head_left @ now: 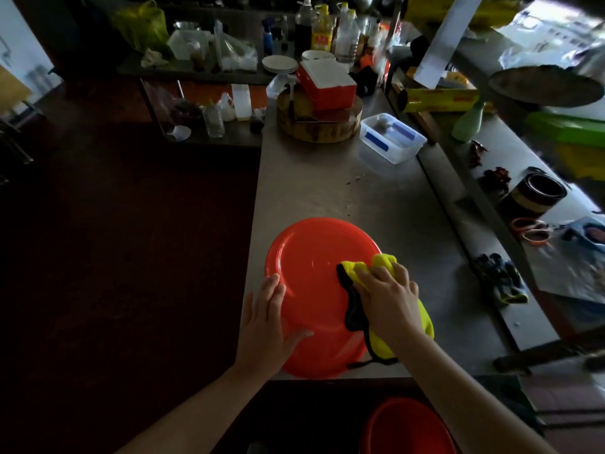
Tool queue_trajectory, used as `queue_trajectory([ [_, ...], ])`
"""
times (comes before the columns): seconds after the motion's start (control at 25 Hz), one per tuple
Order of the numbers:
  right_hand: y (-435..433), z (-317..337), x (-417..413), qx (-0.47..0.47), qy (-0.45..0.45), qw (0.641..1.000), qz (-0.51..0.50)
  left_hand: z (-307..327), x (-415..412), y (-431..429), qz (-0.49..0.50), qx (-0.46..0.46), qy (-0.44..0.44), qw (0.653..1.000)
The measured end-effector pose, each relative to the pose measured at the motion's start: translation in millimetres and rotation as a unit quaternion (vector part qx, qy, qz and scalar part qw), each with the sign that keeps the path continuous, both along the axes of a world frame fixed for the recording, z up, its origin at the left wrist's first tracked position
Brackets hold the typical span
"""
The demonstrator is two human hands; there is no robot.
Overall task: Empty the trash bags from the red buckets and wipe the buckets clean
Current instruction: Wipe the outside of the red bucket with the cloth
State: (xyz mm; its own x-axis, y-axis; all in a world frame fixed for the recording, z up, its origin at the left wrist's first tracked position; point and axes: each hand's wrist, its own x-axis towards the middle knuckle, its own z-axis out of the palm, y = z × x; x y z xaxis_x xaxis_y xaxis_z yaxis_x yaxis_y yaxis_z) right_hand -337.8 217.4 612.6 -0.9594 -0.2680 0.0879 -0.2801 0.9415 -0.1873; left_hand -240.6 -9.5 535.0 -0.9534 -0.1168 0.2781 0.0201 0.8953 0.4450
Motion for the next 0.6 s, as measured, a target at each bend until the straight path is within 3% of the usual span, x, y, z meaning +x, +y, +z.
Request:
queue_trajectory([
  [0.28,-36.3,-3.1,36.6,0.021,0.045,0.995,0.089,1.5,2.5,-3.2,-0.016,-0.002,-0.012,1.0],
  [0.48,-79.5,9.2,14.7,0.049,-0.046,0.984,0.164,1.4,2.7,-3.6,-0.028,-0.005,0.001,1.0],
  [0.6,-103.5,13.6,-3.5,0.066,-0.044,0.981,0.178,3.5,0.8,-2.3,-0.015,0.018,0.005,1.0],
])
